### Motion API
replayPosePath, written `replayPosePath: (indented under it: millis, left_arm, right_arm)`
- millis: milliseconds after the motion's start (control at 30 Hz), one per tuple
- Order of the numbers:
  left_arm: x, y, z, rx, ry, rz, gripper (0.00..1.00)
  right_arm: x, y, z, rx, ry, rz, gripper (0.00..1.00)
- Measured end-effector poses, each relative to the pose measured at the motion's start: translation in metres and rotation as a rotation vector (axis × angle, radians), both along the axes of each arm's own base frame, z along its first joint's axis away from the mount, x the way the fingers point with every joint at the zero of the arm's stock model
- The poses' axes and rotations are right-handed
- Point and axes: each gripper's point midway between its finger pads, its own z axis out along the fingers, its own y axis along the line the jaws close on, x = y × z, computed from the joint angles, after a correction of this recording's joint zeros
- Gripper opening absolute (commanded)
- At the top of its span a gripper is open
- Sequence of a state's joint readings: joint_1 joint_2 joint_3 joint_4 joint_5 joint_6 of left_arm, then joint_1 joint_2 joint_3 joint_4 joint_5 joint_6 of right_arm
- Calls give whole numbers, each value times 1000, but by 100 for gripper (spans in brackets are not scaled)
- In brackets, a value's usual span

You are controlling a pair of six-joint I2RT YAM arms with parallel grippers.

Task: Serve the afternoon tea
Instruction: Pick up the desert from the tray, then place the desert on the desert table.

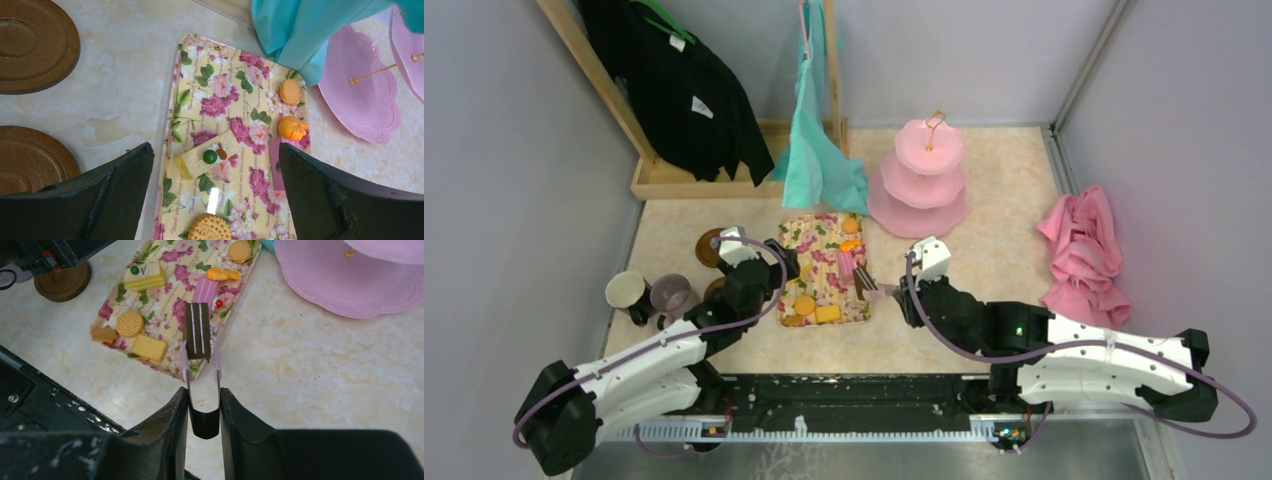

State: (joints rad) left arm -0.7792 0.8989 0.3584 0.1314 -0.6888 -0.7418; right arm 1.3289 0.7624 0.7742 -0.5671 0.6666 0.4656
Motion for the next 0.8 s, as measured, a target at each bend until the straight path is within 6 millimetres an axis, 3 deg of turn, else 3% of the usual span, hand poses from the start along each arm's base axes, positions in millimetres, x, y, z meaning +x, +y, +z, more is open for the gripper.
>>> replayPosePath:
  millis: [567, 800]
  left_arm:
    - [5, -4, 0, 34, -10, -15, 99]
    - [7, -7, 1, 38, -21, -25, 99]
  right_arm:
    - [34, -28, 26, -66, -182, -213, 0]
    - [60, -37, 43, -6, -230, -322, 0]
